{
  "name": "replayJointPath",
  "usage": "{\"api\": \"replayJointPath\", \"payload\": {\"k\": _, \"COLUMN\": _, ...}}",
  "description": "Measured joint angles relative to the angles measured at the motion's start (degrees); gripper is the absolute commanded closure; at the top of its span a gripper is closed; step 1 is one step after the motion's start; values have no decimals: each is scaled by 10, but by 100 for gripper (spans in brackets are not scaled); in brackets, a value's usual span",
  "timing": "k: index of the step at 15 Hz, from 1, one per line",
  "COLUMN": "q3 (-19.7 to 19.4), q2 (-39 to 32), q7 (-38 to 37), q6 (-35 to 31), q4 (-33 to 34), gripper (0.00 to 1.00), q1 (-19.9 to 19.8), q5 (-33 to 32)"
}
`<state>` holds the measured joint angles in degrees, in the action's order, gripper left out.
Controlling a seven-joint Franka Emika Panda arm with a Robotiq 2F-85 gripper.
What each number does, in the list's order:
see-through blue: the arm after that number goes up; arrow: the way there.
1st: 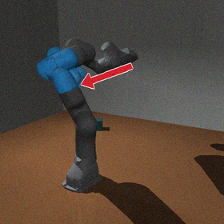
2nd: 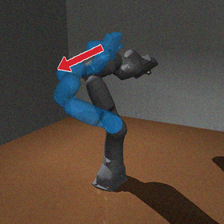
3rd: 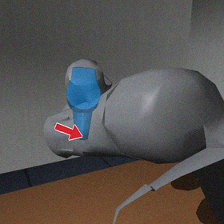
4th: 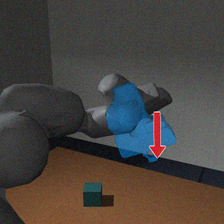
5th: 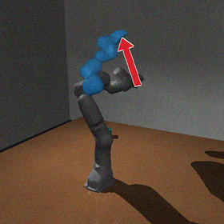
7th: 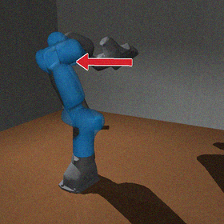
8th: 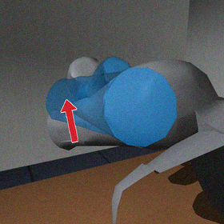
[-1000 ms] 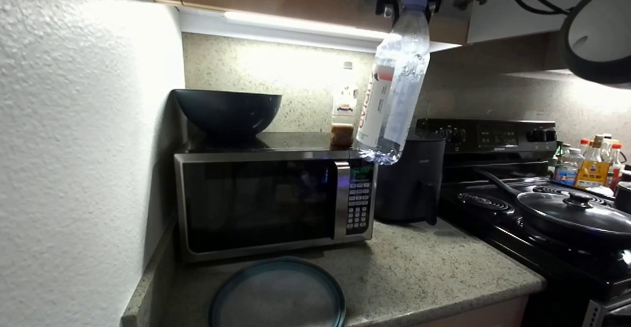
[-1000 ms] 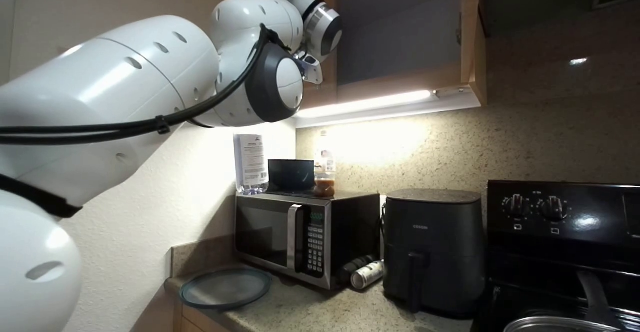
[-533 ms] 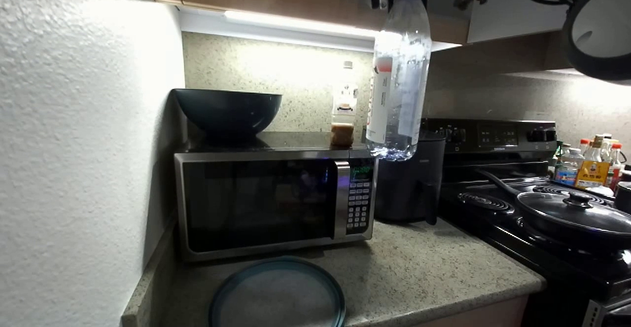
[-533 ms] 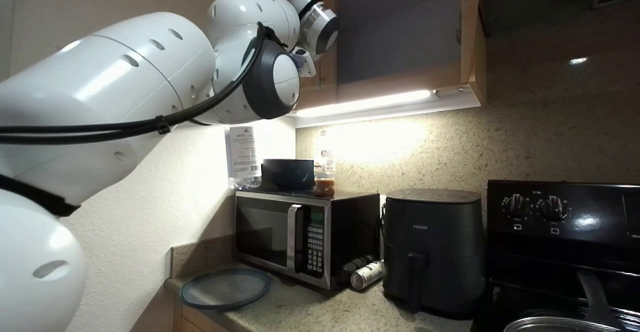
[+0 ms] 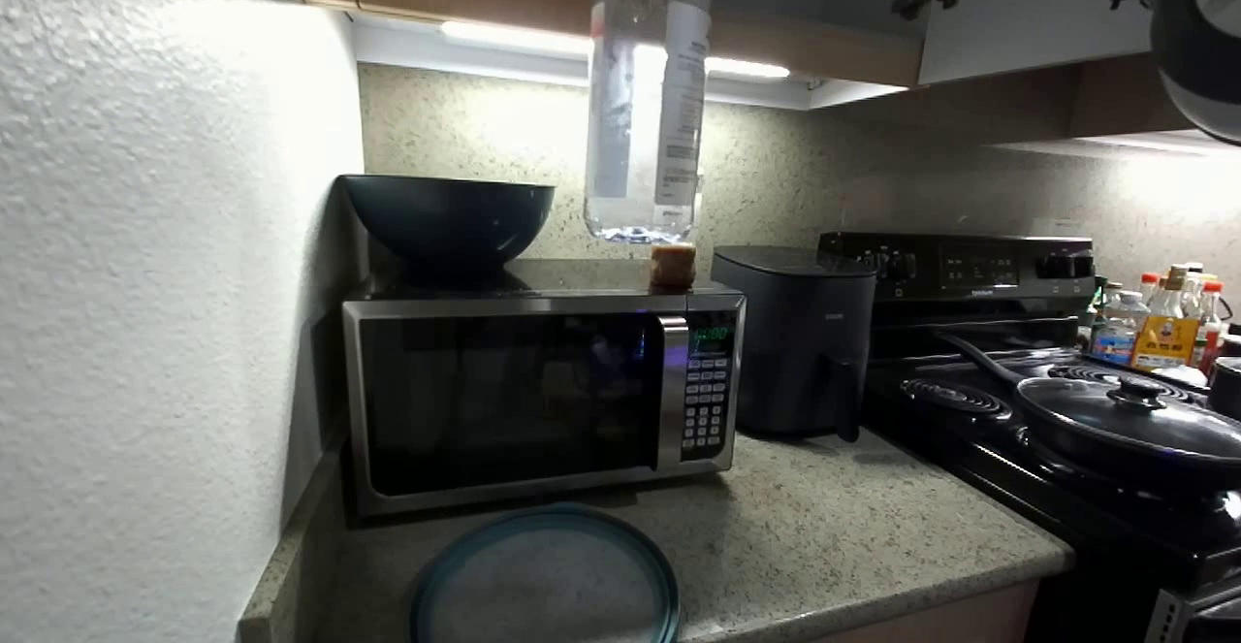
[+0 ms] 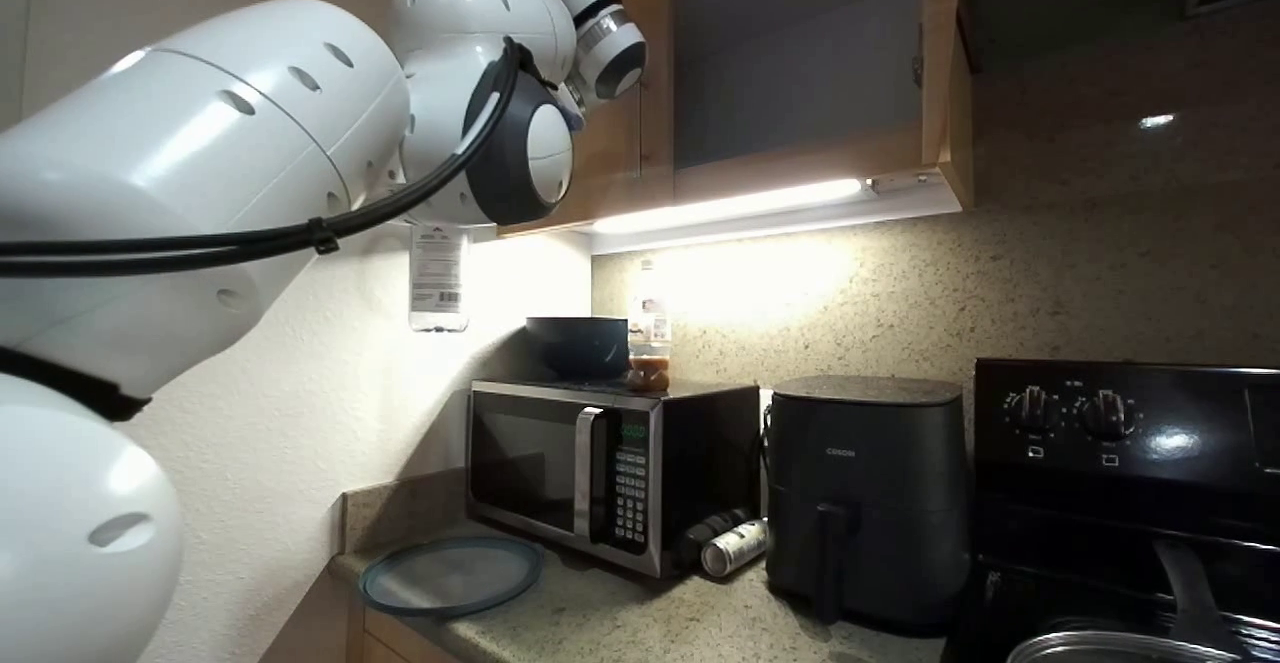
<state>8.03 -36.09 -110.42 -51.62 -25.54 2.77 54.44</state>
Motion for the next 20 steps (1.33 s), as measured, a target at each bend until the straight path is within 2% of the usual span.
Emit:
{"api": "replayJointPath", "payload": {"k": 2, "q3": 1, "q2": 0, "q7": -14, "q6": -28, "q4": 4, "gripper": 84, "q1": 4, "q5": -10}}
{"api": "replayJointPath", "payload": {"k": 4, "q3": -6, "q2": 1, "q7": -21, "q6": -34, "q4": 13, "gripper": 84, "q1": 5, "q5": -48}}
{"api": "replayJointPath", "payload": {"k": 12, "q3": -33, "q2": -4, "q7": -13, "q6": -37, "q4": 44, "gripper": 84, "q1": 21, "q5": -275}}
{"api": "replayJointPath", "payload": {"k": 16, "q3": -35, "q2": -8, "q7": 50, "q6": -76, "q4": 43, "gripper": 84, "q1": 36, "q5": -366}}
{"api": "replayJointPath", "payload": {"k": 20, "q3": -33, "q2": -22, "q7": 172, "q6": -121, "q4": 43, "gripper": 84, "q1": 35, "q5": -384}}
